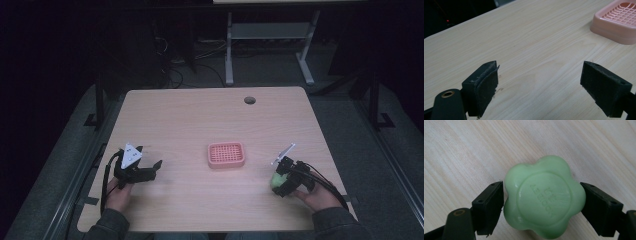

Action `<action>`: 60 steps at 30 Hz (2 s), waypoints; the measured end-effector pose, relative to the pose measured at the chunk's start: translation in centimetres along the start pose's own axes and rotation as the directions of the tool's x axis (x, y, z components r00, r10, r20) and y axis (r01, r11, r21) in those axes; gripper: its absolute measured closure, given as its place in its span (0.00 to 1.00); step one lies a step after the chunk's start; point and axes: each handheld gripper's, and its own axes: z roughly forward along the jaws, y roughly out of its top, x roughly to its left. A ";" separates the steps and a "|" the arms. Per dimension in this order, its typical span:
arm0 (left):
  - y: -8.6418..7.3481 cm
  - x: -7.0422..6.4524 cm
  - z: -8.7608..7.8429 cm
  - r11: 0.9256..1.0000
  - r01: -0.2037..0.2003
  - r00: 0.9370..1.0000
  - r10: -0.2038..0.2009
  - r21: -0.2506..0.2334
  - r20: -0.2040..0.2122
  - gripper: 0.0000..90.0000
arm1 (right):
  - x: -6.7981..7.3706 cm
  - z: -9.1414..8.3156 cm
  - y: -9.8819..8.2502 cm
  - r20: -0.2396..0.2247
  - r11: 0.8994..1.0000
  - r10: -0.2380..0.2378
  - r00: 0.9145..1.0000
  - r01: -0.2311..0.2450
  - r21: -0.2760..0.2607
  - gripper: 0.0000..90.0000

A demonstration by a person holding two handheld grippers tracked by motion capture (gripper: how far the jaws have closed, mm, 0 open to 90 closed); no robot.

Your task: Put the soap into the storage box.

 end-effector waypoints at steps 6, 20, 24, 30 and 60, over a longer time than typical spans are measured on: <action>0.0 0.0 0.1 1.000 -0.003 1.000 0.003 0.001 0.002 0.16 | -0.1 0.0 -0.2 0.003 1.000 0.000 1.000 0.000 0.003 0.27; 0.0 0.0 0.1 1.000 -0.001 1.000 0.001 0.000 0.002 0.16 | 0.0 0.1 0.1 0.009 1.000 -0.012 1.000 0.011 0.024 0.28; 0.0 0.0 0.0 1.000 0.002 1.000 -0.002 0.002 0.001 0.16 | 0.1 0.1 0.1 0.014 0.999 -0.023 1.000 0.022 0.027 0.29; 0.0 0.0 0.0 1.000 0.002 1.000 -0.002 0.000 0.000 0.16 | 0.2 -0.1 -0.1 0.004 0.999 -0.032 0.999 0.032 0.011 0.29; 0.0 0.2 -0.2 1.000 0.000 1.000 0.000 -0.003 -0.001 0.16 | 0.5 -2.2 4.4 -0.029 0.993 -0.102 0.994 0.101 -0.057 0.29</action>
